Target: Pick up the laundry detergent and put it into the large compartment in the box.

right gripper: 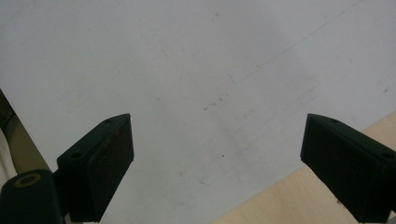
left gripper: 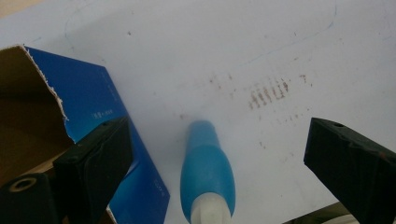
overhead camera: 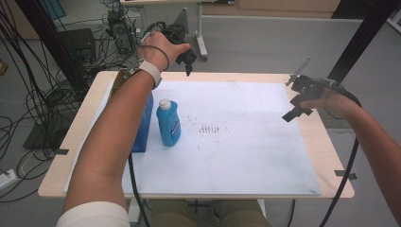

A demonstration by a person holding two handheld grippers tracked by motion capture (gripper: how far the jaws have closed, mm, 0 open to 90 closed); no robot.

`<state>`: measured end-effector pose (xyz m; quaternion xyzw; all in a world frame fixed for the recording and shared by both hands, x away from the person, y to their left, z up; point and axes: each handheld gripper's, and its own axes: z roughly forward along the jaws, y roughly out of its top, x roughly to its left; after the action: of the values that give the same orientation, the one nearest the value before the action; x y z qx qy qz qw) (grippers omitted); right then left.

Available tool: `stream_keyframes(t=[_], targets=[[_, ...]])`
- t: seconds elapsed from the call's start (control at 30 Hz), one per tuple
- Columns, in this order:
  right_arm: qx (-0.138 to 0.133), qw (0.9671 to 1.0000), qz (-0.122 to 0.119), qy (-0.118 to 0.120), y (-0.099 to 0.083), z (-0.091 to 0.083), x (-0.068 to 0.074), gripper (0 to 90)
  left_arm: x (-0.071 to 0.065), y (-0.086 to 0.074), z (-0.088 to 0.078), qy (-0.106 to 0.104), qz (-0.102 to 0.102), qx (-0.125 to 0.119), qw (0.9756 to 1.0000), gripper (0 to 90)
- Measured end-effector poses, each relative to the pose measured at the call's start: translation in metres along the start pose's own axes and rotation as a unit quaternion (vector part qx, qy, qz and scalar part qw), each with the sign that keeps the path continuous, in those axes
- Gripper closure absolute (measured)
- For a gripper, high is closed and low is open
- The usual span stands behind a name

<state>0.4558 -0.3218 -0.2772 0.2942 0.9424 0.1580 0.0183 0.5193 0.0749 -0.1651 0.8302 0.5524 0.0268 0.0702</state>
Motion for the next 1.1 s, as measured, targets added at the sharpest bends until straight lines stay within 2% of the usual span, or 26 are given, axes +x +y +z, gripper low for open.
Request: stream_keyframes(t=[0.93, 1.1], targets=[[-0.004, 1.0, -0.001, -0.002, -0.0025, -0.0031, 0.0015, 9.4, -0.0062, -0.0038, -0.0023, 0.003, 0.008, 0.003, 1.0, 7.7], [-0.004, 1.0, -0.002, -0.002, -0.0023, -0.0028, 0.0022, 9.4, -0.0086, -0.0066, -0.0043, 0.002, 0.017, 0.004, 0.9998, 6.9]])
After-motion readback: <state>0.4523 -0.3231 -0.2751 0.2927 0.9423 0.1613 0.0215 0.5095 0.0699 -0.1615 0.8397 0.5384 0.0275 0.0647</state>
